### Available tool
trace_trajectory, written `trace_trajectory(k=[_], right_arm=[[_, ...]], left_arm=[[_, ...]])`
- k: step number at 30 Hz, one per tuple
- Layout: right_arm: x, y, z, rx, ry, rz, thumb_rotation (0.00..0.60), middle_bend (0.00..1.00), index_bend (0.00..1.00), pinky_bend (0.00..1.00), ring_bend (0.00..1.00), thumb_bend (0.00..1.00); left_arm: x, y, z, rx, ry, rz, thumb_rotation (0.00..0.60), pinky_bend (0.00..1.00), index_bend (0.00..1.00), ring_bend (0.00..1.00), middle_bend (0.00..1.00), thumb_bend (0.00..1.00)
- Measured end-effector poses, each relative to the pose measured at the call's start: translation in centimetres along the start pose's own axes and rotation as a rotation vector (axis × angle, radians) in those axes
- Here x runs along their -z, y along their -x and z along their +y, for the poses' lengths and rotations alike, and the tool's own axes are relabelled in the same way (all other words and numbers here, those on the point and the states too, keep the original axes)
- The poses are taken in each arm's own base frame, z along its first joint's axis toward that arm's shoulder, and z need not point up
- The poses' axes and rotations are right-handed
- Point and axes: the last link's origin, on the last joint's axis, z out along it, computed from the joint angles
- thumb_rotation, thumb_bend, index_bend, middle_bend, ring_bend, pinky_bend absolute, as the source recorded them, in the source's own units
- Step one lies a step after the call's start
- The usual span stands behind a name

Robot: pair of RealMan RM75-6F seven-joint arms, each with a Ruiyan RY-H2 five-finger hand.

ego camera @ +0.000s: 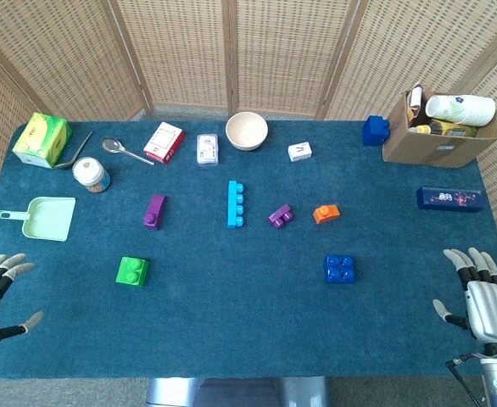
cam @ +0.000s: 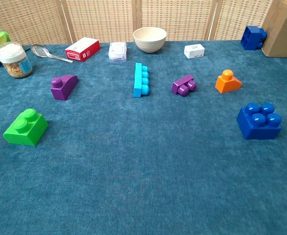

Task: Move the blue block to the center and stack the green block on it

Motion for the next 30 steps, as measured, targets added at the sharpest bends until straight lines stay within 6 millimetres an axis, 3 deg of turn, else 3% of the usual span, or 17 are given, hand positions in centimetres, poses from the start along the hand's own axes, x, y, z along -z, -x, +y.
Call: trace_trajectory(k=[7,19,30], right_arm=[[0.1,0.1,-0.4,-0.028,-0.014,-0.016,0.600,0.17,0.13,0.00,0.00,0.24],[0.1,-0.4,-1.5,-0.085,-0.057,-0.025,0.600,0.17,0.13,0.00,0.00,0.23],[-1.9,1.5,-5.2,-0.122,-0.149,-0.105,0.600,0.16,0.14,0.00,0.00,0.23]], left_arm=[[0.0,0.1,0.0,0.001,0.004,0.001,0.599,0.00,0.22,0.05,0.16,0.26],[0.3,-1.6,0.1,0.007,0.026,0.027,0.599,0.00,0.22,0.05,0.16,0.26],[-0.1,-1.9,0.6,0.007,0.059,-0.002,0.600,0.00,0.22,0.05,0.16,0.26]])
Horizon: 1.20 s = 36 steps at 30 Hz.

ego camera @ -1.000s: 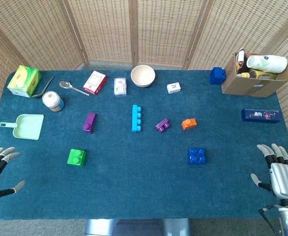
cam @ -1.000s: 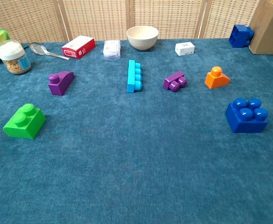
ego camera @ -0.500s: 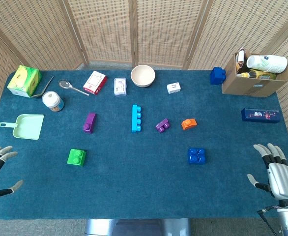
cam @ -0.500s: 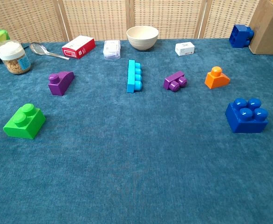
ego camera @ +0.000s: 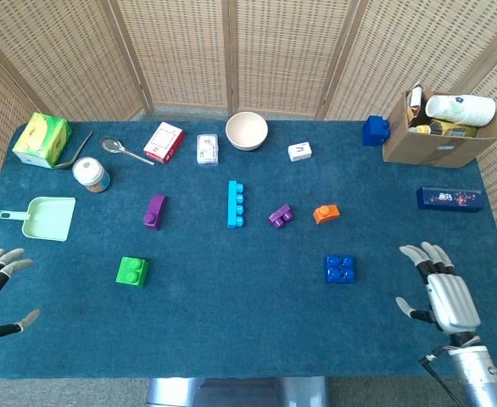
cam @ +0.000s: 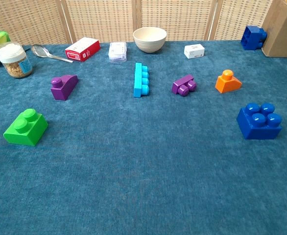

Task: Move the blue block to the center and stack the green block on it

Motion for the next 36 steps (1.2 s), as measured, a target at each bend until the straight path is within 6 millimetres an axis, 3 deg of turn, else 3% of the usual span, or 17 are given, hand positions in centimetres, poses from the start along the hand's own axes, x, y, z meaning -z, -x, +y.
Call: trace_trajectory(k=[8,21,36], right_arm=[[-3.0,2.3,-2.9,0.054,-0.030,-0.063,0.596,0.14,0.13,0.00,0.00,0.22],[-6.0,6.7,-6.6,0.089,0.032,-0.143,0.591,0.14,0.11,0.00,0.00,0.22],[-7.0,8.2,-7.4,0.118,0.072,-0.186,0.590,0.13,0.09,0.00,0.00,0.22]], left_arm=[[-0.7,-0.4,0.2,-0.016,0.031,-0.012,0.599,0.00,0.22,0.05,0.15,0.26],[-1.8,-0.5,0.8,-0.019,0.069,-0.021,0.600,0.00,0.22,0.05,0.15,0.26],[-2.4,-0.1,0.3,-0.007,0.071,-0.032,0.600,0.00,0.22,0.04,0.15,0.26]])
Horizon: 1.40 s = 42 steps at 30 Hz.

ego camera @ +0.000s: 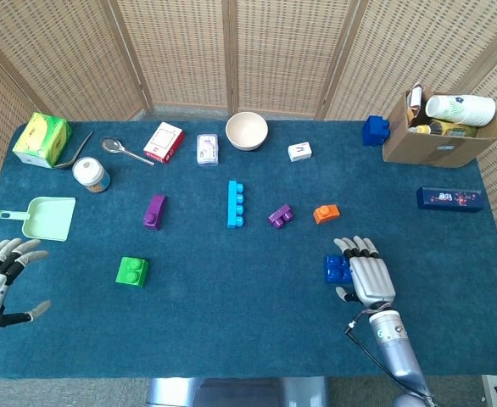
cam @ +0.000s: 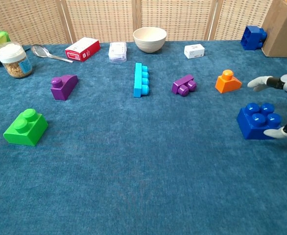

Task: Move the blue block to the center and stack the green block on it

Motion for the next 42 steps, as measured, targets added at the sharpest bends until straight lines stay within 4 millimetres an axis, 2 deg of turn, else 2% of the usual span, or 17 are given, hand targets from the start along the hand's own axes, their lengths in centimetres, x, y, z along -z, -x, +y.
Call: trace_trajectory(k=[10,16,27,33,38,42], right_arm=[[-0.6,0.6,0.4,-0.001,0.019,-0.027,0.589,0.13,0.13,0.00,0.00,0.22],[-1.0,0.8,0.4,-0.008,0.026,-0.035,0.593,0.13,0.22,0.00,0.00,0.23],[-1.9,0.9,0.4,-0.008,0.035,-0.044,0.600,0.13,0.27,0.00,0.00,0.23],[-2.4,0.8,0.3,-0.009,0.036,-0.055,0.600,0.14,0.34,0.00,0.00,0.23],[-2.7,0.4,0.2,-0.027,0.030,-0.059,0.600,0.16,0.44,0.00,0.00,0.23],[-2.4,-0.1,-0.3,-0.040,0.009,-0.069,0.600,0.16,0.46,0.00,0.00,0.23]], left_arm=[[0.1,0.2,-0.1,0.006,-0.003,-0.007,0.600,0.00,0.22,0.04,0.14,0.26],[0.1,0.3,-0.2,0.010,-0.007,-0.009,0.599,0.00,0.22,0.04,0.14,0.26],[0.1,0.5,-0.5,0.017,-0.011,-0.014,0.599,0.00,0.22,0.04,0.14,0.26],[0.2,0.5,-0.7,0.018,-0.019,-0.012,0.600,0.00,0.22,0.04,0.14,0.26],[0.3,0.4,-0.7,0.017,-0.018,-0.006,0.600,0.00,0.22,0.04,0.14,0.26],[0.3,0.3,-0.8,0.016,-0.019,-0.004,0.600,0.00,0.22,0.04,0.14,0.26]])
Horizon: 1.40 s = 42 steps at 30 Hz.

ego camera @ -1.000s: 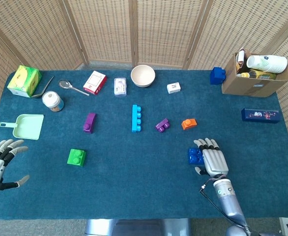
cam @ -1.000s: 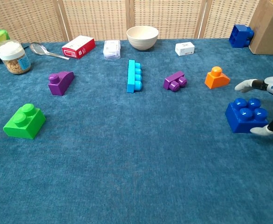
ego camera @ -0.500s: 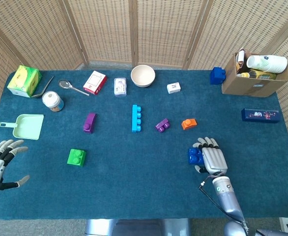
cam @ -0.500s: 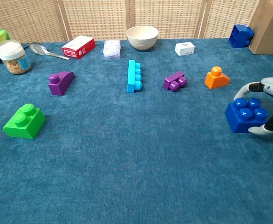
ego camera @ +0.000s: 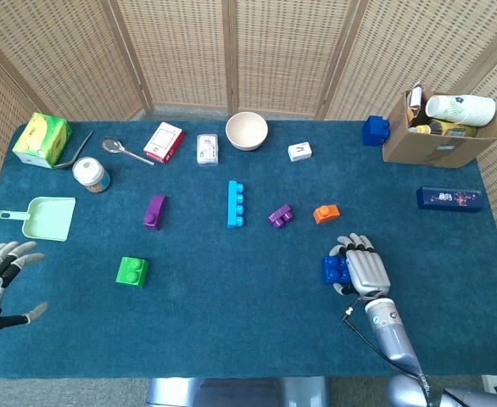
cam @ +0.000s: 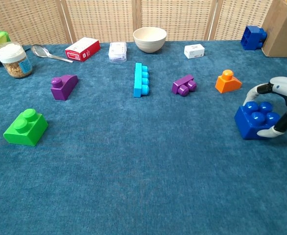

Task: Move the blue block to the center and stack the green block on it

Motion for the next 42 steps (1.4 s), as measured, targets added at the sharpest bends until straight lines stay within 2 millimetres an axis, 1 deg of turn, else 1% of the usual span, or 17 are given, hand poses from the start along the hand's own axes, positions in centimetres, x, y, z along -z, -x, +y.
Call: trace_trajectory(k=[6,11,15,19,26,35,42], right_arm=[[0.4,-1.0,-1.7,-0.009,-0.077,-0.020,0.600,0.16,0.46,0.00,0.00,0.23],[0.1,-1.7,-3.7,-0.018,-0.155,-0.029,0.600,0.16,0.46,0.00,0.00,0.23],[-0.3,-1.9,-5.4,-0.019,-0.216,-0.051,0.600,0.16,0.46,0.00,0.00,0.23],[-0.9,-1.8,-7.2,-0.010,-0.282,-0.090,0.600,0.16,0.46,0.00,0.00,0.23],[-2.5,-1.6,-11.2,0.016,-0.417,-0.149,0.600,0.16,0.46,0.00,0.00,0.23],[-4.3,-0.9,-14.7,0.040,-0.511,-0.173,0.600,0.16,0.46,0.00,0.00,0.23],[-5.4,-0.6,-17.2,0.055,-0.564,-0.180,0.600,0.16,0.46,0.00,0.00,0.23]], left_arm=[[-0.1,-0.1,0.1,-0.004,0.008,-0.001,0.600,0.00,0.22,0.04,0.14,0.26],[0.0,-0.3,0.2,-0.011,0.006,0.003,0.600,0.00,0.22,0.04,0.14,0.26],[0.2,-0.3,0.0,-0.014,-0.007,0.001,0.600,0.00,0.22,0.04,0.14,0.26],[0.4,-0.6,-0.2,-0.017,-0.018,0.006,0.600,0.00,0.22,0.04,0.14,0.26],[0.6,-0.9,-0.7,-0.015,-0.045,0.021,0.600,0.00,0.22,0.04,0.14,0.26],[0.7,-1.2,-1.1,-0.015,-0.067,0.028,0.600,0.00,0.22,0.04,0.14,0.26],[0.8,-1.3,-1.4,-0.014,-0.083,0.033,0.600,0.00,0.22,0.04,0.14,0.26]])
